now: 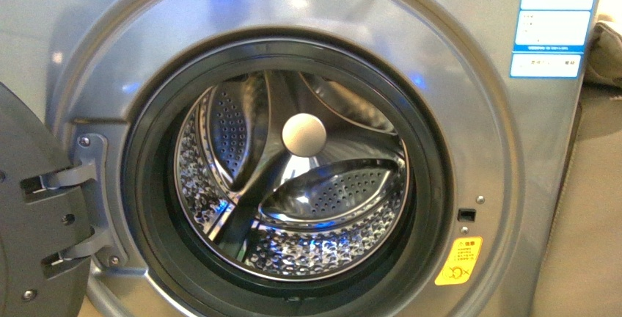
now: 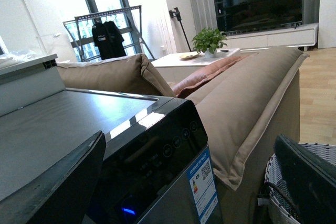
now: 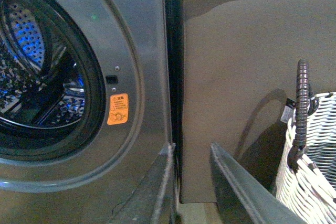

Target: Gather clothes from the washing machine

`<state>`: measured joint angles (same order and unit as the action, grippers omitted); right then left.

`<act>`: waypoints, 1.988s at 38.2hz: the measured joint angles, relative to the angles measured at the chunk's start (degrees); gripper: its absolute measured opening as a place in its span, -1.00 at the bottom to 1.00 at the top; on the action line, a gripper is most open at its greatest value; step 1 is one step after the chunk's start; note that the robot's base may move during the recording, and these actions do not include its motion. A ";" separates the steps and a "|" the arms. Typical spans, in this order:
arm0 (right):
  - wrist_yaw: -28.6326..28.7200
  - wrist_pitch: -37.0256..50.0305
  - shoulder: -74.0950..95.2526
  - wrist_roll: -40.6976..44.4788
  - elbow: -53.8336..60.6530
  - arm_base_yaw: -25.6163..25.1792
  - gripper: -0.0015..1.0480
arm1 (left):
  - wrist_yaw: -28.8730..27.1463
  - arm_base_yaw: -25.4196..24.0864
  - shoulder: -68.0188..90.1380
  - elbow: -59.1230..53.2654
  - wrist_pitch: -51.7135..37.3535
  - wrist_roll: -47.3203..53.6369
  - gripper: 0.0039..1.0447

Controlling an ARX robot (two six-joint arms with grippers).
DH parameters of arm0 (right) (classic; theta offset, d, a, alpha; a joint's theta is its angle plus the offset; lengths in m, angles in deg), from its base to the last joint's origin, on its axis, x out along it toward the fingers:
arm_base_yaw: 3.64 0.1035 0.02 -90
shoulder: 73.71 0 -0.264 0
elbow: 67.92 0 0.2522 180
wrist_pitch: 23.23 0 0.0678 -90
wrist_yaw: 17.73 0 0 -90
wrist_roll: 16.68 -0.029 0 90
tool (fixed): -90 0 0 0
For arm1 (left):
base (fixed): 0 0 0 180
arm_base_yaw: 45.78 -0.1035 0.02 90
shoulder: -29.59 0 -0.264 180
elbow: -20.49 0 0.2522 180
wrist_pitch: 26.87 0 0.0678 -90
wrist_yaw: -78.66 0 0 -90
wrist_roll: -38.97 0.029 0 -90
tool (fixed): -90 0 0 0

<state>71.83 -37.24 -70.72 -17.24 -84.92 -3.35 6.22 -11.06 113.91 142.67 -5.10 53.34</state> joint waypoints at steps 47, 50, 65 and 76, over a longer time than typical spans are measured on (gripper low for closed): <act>0.42 0.13 -2.73 0.42 2.95 -0.17 -0.95 | -32.33 -19.78 -34.62 -55.17 -8.28 -14.01 -0.59; 0.42 0.13 -2.73 0.42 2.95 -0.17 -0.95 | -29.68 -22.01 -39.32 -66.10 -12.61 -14.19 -0.93; 0.37 0.13 -2.73 0.42 2.95 -0.17 -0.95 | -23.87 -27.89 -50.36 -88.19 -21.14 -14.43 -0.94; 0.35 0.13 -2.73 0.42 2.95 -0.17 -0.95 | -17.97 -34.51 -56.68 -96.26 -22.97 -14.45 -0.94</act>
<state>72.18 -37.11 -73.45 -16.83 -81.97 -3.52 -11.74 -45.57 57.23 46.41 -28.07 38.89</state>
